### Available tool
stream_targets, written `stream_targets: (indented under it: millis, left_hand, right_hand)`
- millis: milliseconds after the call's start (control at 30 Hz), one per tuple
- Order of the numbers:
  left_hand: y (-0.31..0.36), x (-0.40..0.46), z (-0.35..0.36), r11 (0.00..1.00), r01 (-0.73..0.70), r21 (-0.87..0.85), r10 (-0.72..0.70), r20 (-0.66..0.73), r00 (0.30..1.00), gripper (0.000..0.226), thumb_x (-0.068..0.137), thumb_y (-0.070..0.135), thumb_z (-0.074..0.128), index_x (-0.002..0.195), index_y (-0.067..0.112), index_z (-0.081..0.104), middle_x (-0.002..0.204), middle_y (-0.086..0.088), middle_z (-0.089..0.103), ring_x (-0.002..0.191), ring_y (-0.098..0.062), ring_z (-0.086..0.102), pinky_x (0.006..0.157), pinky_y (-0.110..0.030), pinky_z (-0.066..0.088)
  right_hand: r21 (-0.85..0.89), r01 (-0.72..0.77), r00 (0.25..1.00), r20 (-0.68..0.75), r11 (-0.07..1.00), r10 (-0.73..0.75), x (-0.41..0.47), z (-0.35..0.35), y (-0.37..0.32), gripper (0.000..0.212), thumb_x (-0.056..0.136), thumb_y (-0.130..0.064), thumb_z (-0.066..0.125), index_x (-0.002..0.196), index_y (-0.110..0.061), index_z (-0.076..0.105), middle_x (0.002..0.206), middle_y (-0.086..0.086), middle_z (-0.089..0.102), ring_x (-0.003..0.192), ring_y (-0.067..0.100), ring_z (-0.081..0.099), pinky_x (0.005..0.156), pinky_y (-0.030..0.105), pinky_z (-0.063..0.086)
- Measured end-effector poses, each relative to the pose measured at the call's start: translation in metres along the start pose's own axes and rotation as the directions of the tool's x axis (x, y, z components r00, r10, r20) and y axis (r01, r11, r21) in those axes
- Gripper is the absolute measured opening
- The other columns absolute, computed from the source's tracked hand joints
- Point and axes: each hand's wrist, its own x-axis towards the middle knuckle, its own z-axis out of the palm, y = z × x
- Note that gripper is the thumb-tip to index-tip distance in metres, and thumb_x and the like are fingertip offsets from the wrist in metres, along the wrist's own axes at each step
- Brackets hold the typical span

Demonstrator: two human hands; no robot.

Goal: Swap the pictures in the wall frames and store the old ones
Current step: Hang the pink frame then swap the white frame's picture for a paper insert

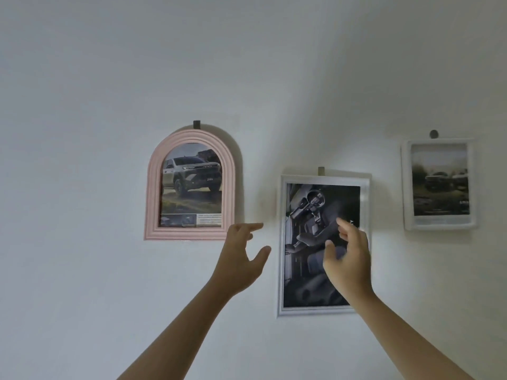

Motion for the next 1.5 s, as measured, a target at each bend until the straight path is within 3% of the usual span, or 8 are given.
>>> stream_targets:
  millis: [300,400,500,633,867,1000,1133,1500]
  left_hand:
    - [-0.005,-0.004,0.076,0.988,0.151,-0.043,-0.15,0.031,0.988,0.037,0.085,0.026,0.064,0.112,0.045,0.048,0.11,0.019,0.043,0.105,-0.007,0.05,0.091,-0.024,0.042]
    - [-0.006,-0.002,0.086,0.982,0.185,-0.027,-0.185,0.005,0.983,0.036,0.085,0.014,0.063,0.111,0.037,0.053,0.107,0.016,0.047,0.104,-0.012,0.053,0.094,-0.027,0.046]
    - [-0.007,0.001,0.092,0.976,0.214,-0.04,-0.215,-0.018,0.977,0.046,0.083,-0.005,0.057,0.102,0.037,0.056,0.103,0.02,0.051,0.1,-0.011,0.056,0.086,-0.018,0.047]
    - [-0.008,0.005,0.091,0.965,0.253,-0.072,-0.255,-0.023,0.967,0.053,0.08,-0.013,0.054,0.096,0.037,0.059,0.108,0.017,0.057,0.098,-0.009,0.057,0.073,-0.007,0.044]
    - [0.004,0.0,0.077,0.974,0.208,-0.086,-0.212,-0.034,0.977,0.042,0.087,-0.001,0.058,0.11,0.034,0.063,0.116,0.015,0.059,0.092,-0.012,0.06,0.066,-0.003,0.046]
    - [0.01,-0.028,0.066,0.972,0.206,-0.11,-0.208,-0.002,0.978,0.044,0.087,0.003,0.06,0.112,0.039,0.062,0.114,0.021,0.06,0.079,-0.01,0.062,0.068,-0.008,0.05]
    - [0.006,-0.076,0.059,0.95,0.258,-0.176,-0.254,0.043,0.966,0.05,0.085,0.0,0.062,0.11,0.043,0.063,0.106,0.02,0.065,0.067,-0.007,0.059,0.071,-0.018,0.052]
    - [-0.034,-0.232,0.045,0.813,0.546,-0.204,-0.494,0.255,0.831,0.051,0.084,-0.003,0.061,0.11,0.04,0.063,0.105,0.016,0.068,0.075,-0.009,0.062,0.071,-0.011,0.048]
  right_hand:
    - [-0.094,-0.193,0.977,0.068,0.977,0.2,0.003,-0.047,0.085,0.046,0.078,-0.002,0.068,0.121,-0.014,0.054,0.118,0.012,0.049,0.11,0.029,0.051,0.091,0.033,0.043]
    - [-0.015,-0.221,0.957,0.189,0.975,0.22,0.001,-0.051,0.103,0.039,0.079,0.001,0.066,0.109,-0.022,0.056,0.108,0.001,0.045,0.099,0.027,0.058,0.087,0.03,0.045]
    - [0.035,-0.211,0.951,0.238,0.977,0.197,0.003,-0.052,0.115,0.039,0.08,0.002,0.064,0.103,-0.028,0.056,0.107,-0.002,0.046,0.093,0.022,0.06,0.084,0.033,0.051]
    - [0.112,-0.189,0.967,0.194,0.976,0.165,0.01,-0.051,0.122,0.04,0.08,0.007,0.059,0.093,-0.031,0.055,0.103,0.001,0.057,0.08,0.021,0.059,0.07,0.023,0.049]
    - [0.205,-0.17,0.966,0.23,0.964,0.121,0.01,-0.06,0.123,0.035,0.082,0.008,0.057,0.095,-0.024,0.056,0.106,-0.003,0.062,0.073,0.008,0.057,0.067,0.014,0.045]
    - [0.252,-0.154,0.975,0.194,0.955,0.106,-0.007,-0.07,0.108,0.035,0.084,0.006,0.057,0.09,-0.029,0.054,0.097,-0.008,0.063,0.074,0.006,0.057,0.065,0.01,0.043]
    - [0.322,-0.14,0.983,0.161,0.936,0.091,-0.043,-0.084,0.087,0.029,0.088,0.002,0.055,0.09,-0.027,0.056,0.091,-0.015,0.062,0.084,0.006,0.06,0.076,0.009,0.045]
    - [0.295,-0.496,0.847,0.37,0.817,0.381,-0.201,-0.113,0.046,0.041,0.086,0.013,0.053,0.1,-0.024,0.063,0.101,-0.013,0.069,0.095,0.0,0.062,0.084,0.01,0.044]
